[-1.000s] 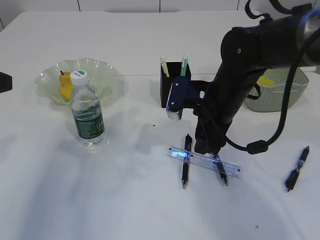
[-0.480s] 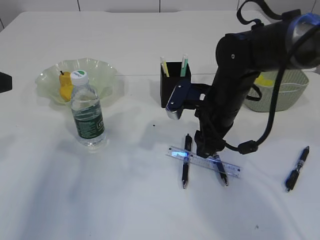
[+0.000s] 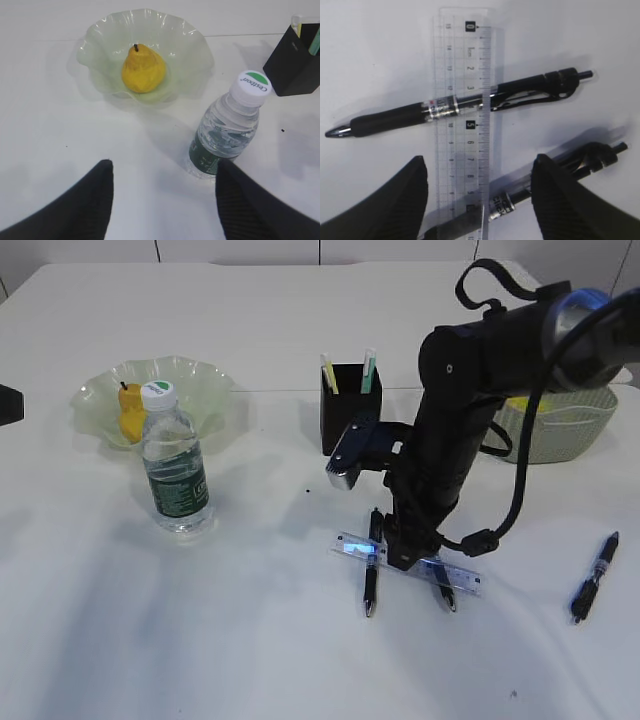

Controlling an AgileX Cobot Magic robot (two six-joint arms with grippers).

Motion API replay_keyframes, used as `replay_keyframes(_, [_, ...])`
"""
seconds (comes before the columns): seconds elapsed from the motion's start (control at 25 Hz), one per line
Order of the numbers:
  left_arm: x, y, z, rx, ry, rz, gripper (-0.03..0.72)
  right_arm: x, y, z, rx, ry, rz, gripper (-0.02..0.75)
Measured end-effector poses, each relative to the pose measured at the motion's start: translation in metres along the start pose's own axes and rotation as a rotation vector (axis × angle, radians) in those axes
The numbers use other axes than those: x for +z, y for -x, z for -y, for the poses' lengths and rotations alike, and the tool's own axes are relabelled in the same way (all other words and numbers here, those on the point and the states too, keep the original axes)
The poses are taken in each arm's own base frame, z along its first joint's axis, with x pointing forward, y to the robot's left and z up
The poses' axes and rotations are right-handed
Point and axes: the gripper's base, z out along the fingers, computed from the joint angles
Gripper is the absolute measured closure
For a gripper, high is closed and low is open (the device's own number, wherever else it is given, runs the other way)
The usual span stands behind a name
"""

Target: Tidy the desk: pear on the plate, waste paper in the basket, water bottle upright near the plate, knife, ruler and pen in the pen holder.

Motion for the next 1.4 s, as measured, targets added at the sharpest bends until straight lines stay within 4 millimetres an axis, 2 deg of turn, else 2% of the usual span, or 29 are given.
replay_keyframes(0.48, [0.004, -0.002, 0.0, 0.0, 0.002, -0.015, 0.235, 0.005, -0.001, 0.0, -0.005, 0.007, -0.012, 0.206])
replay_keyframes(0.64, [0.006, -0.002, 0.0, 0.0, 0.004, -0.022, 0.235, 0.013, -0.001, 0.0, -0.005, 0.02, -0.025, 0.204])
replay_keyframes(1.4, [0.006, -0.001, 0.0, 0.0, 0.002, -0.008, 0.239, 0.018, -0.002, 0.001, -0.023, 0.01, -0.033, 0.203])
